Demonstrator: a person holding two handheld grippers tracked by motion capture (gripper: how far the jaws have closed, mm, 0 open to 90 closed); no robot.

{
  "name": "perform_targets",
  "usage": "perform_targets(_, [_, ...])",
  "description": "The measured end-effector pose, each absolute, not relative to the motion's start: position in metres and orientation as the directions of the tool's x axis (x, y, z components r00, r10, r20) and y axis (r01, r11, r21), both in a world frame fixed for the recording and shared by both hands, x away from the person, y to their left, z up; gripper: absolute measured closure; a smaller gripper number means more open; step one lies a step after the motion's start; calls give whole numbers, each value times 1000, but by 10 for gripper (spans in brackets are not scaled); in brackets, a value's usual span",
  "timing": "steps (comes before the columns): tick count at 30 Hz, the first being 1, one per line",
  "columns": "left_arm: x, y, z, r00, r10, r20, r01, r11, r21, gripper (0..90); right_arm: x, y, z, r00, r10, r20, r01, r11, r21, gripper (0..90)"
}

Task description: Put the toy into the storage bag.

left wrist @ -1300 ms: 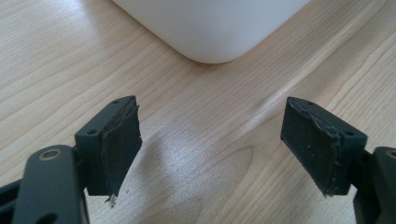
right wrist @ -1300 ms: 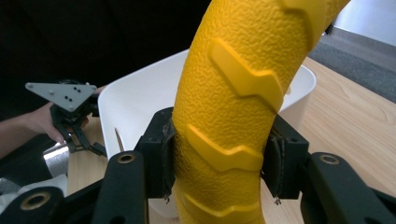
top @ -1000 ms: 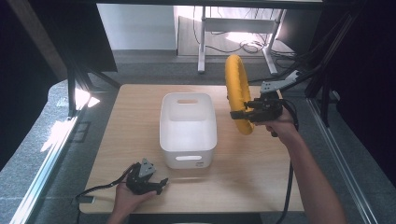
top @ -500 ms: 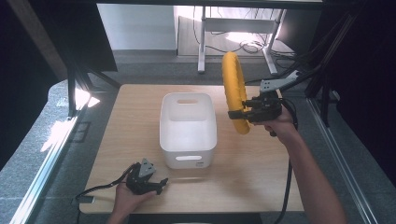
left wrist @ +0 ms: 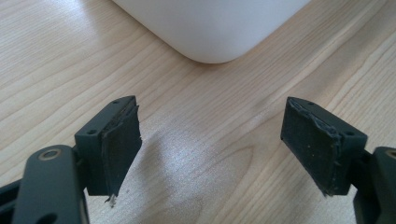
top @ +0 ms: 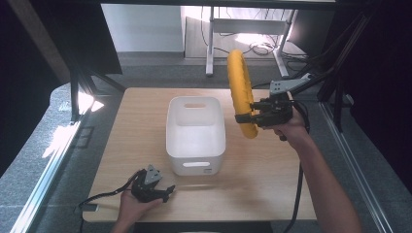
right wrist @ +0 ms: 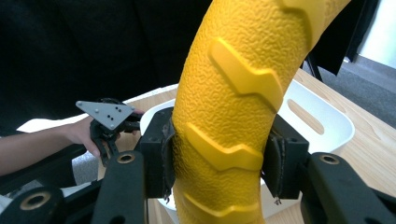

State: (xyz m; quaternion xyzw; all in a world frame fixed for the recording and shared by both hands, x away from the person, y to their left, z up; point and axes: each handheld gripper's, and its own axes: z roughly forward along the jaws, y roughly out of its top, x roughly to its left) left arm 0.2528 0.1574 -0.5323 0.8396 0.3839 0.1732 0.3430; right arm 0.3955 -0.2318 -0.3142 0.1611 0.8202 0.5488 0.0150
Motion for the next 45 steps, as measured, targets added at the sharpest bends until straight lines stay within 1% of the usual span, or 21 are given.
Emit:
perform_targets(18, [253, 157, -533, 646, 763, 24, 528, -470, 707, 202, 387, -226, -296, -962, 237, 135, 208, 319, 925, 515])
perform_targets(45, [253, 157, -532, 647, 762, 25, 526, -470, 709, 202, 377, -204, -274, -982, 152, 109, 152, 312, 938, 515])
